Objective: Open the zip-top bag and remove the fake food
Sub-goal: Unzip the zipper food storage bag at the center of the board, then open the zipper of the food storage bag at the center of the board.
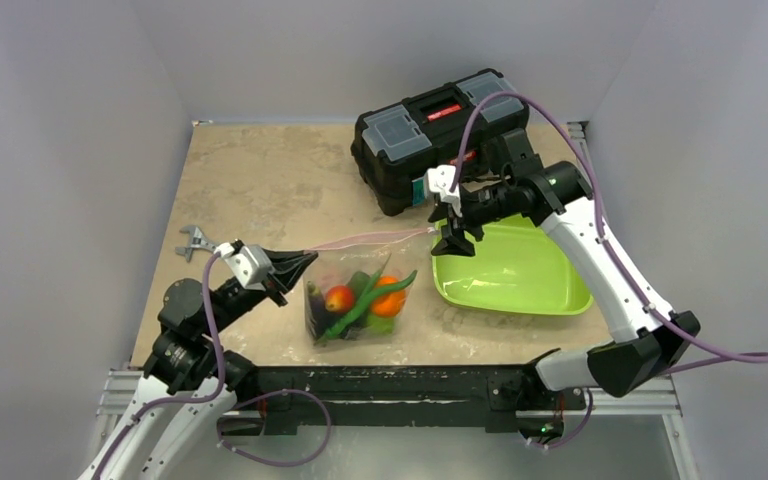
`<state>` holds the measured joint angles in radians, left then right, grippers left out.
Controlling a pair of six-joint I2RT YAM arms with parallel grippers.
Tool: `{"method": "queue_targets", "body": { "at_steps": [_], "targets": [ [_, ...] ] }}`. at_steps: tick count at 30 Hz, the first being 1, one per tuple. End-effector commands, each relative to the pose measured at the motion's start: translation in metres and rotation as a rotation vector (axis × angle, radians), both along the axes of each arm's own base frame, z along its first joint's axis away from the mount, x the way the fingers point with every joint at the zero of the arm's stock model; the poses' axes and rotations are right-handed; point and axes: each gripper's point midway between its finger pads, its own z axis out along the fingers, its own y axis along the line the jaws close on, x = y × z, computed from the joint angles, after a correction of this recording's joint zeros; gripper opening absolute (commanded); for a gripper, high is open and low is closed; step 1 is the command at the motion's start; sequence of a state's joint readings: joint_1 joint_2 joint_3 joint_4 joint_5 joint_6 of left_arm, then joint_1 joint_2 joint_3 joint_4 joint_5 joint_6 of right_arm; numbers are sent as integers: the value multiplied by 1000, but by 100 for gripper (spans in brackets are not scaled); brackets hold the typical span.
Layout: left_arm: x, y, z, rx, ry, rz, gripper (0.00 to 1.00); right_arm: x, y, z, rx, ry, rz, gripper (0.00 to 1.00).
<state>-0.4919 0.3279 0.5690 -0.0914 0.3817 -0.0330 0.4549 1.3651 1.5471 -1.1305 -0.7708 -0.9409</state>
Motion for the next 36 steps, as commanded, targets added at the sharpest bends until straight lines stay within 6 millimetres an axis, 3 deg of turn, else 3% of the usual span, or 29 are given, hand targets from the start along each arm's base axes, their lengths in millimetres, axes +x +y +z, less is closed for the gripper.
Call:
{"method": "queue_targets", "body": {
  "at_steps": [1, 6, 17, 28, 32, 35, 36],
  "targets": [
    [-8, -2, 35, -63, -76, -31, 0, -18, 16, 27, 89, 21, 103, 63],
    [-8, -4, 39, -83, -90, -44, 0, -25, 31, 32, 107, 27, 153, 66],
    [-8, -7, 37, -90, -79, -60, 0, -21, 61, 19, 30, -5, 167, 67],
    [-8, -8, 37, -98, -71, -67, 0, -25, 76, 0, 3, 26, 176, 64],
    [-9, -8, 37, -101, -69, -68, 0, -23, 80, -5, -12, 25, 163, 51],
    [-9, -8, 37, -103, -66, -68, 0, -22, 82, -6, -13, 32, 160, 30],
    [-9, -8, 36, -102, -65, -70, 0, -23, 83, -6, -12, 32, 160, 18]
  ]
}}
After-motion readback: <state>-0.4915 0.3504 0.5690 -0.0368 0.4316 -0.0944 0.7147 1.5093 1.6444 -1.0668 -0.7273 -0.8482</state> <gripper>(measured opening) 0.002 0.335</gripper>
